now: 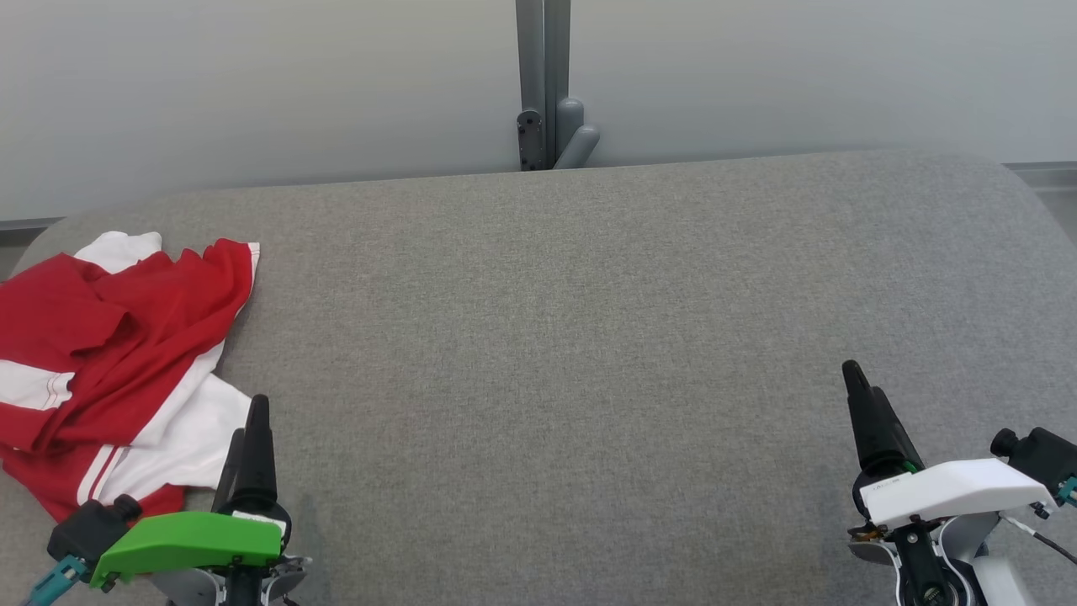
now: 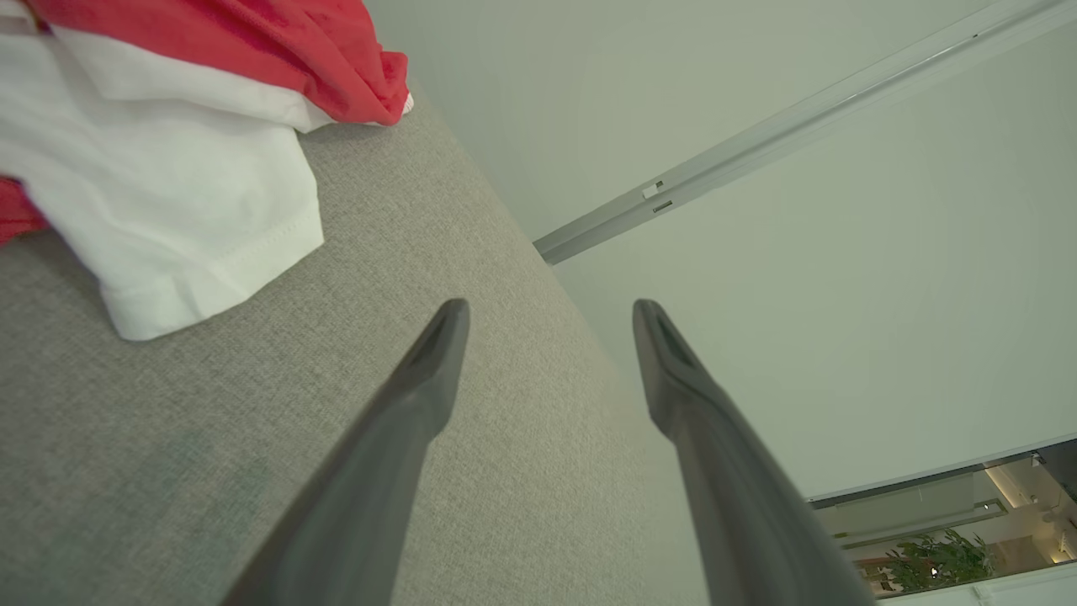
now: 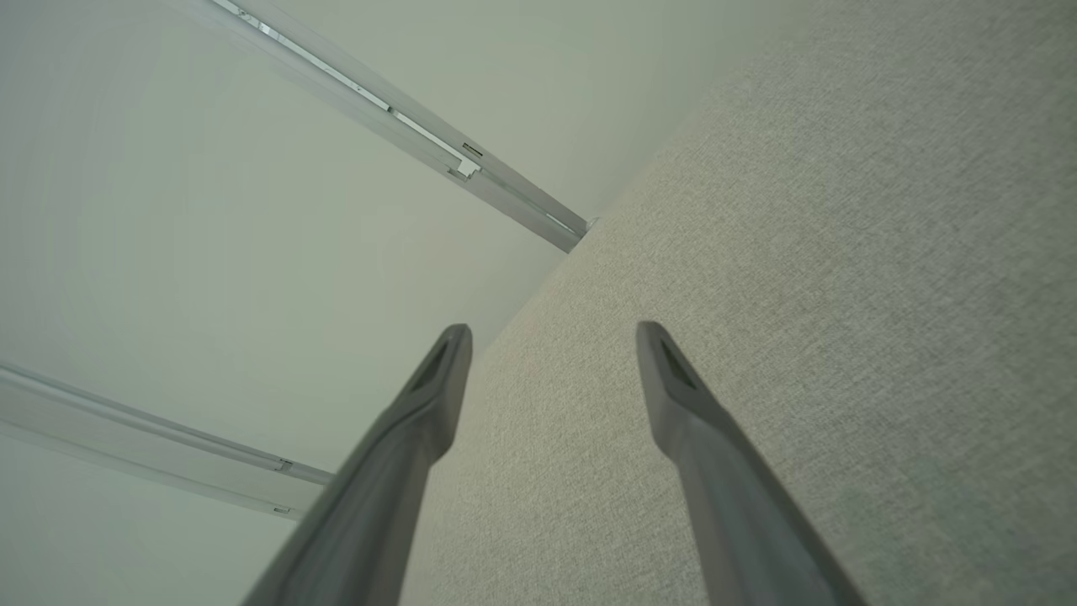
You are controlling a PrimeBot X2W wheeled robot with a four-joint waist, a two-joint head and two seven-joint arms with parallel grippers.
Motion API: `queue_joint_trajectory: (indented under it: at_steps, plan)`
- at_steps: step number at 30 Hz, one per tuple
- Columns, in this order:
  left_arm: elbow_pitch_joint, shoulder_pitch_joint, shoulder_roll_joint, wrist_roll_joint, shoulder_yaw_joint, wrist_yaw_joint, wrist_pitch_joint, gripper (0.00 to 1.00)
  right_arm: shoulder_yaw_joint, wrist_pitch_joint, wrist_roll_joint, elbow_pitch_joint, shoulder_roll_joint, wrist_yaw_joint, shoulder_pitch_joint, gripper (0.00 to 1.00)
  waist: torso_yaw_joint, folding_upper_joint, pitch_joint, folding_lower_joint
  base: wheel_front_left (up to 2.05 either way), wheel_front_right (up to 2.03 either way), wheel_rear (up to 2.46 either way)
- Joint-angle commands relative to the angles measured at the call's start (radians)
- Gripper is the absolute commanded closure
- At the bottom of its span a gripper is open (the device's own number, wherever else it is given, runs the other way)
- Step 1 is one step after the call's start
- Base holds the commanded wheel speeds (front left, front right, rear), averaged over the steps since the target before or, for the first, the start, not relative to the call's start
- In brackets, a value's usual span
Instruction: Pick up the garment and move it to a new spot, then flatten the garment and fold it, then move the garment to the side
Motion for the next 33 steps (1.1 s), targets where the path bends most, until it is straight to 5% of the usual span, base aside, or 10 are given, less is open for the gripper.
queue_joint_trajectory:
  at_steps: [1,33]
  plan:
    - [-0.019,-0.002,0.006,0.039,0.000,-0.002,-0.010,0.00,0.005,-0.011,-0.042,-0.022,-0.007,0.000,-0.007,0.00,0.000,0.0027,0.000,0.0000,0.00,0.00,0.00]
    - [-0.021,0.034,0.025,0.525,-0.027,-0.020,-0.113,0.00,0.048,-0.119,-0.506,-0.044,-0.017,0.000,0.022,0.00,-0.002,0.0055,-0.002,0.0000,0.00,0.00,0.00]
